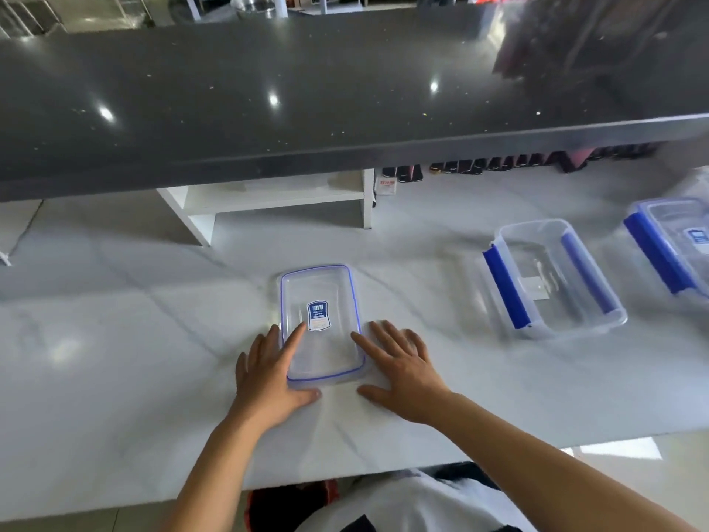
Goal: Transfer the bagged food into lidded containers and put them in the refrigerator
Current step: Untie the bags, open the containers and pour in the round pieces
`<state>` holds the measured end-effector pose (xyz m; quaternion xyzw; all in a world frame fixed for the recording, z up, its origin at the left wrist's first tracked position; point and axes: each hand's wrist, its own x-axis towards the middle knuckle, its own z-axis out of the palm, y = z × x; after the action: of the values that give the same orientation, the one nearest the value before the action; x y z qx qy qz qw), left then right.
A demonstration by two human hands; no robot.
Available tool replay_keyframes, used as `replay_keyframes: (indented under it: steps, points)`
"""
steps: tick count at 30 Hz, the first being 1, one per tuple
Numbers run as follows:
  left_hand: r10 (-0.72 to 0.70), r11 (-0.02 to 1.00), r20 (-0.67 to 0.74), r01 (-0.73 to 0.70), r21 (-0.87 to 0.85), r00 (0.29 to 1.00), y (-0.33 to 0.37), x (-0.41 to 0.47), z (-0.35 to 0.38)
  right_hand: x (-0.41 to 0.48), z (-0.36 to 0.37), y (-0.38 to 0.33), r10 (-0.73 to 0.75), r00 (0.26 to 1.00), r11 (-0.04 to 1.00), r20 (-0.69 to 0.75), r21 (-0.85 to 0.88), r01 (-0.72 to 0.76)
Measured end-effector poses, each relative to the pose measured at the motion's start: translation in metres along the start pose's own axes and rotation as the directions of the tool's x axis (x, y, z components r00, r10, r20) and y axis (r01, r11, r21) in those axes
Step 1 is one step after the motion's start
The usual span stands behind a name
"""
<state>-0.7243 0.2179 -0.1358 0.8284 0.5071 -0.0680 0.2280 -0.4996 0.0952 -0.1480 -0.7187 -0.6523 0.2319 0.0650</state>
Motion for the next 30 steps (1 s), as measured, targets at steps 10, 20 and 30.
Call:
replay_keyframes:
  steps: [10,20,30]
  points:
    - [0.118,0.991,-0.092,-0.124,-0.058,0.989,0.126,-0.001,0.002,-0.130,-0.058,0.090,0.283,0.950,0.937,0.130,0.175,-0.303]
    - [0.453,0.890,0.067,-0.455,0.023,0.889,0.338,0.015,0.031,-0.205,-0.180,0.255,0.577,0.756,0.815,-0.310,0.276,-0.509]
    - [0.391,0.887,0.117,-0.408,0.215,0.913,0.463,0.035,0.091,-0.179,-0.219,0.375,0.455,0.833,0.888,-0.316,0.087,-0.452]
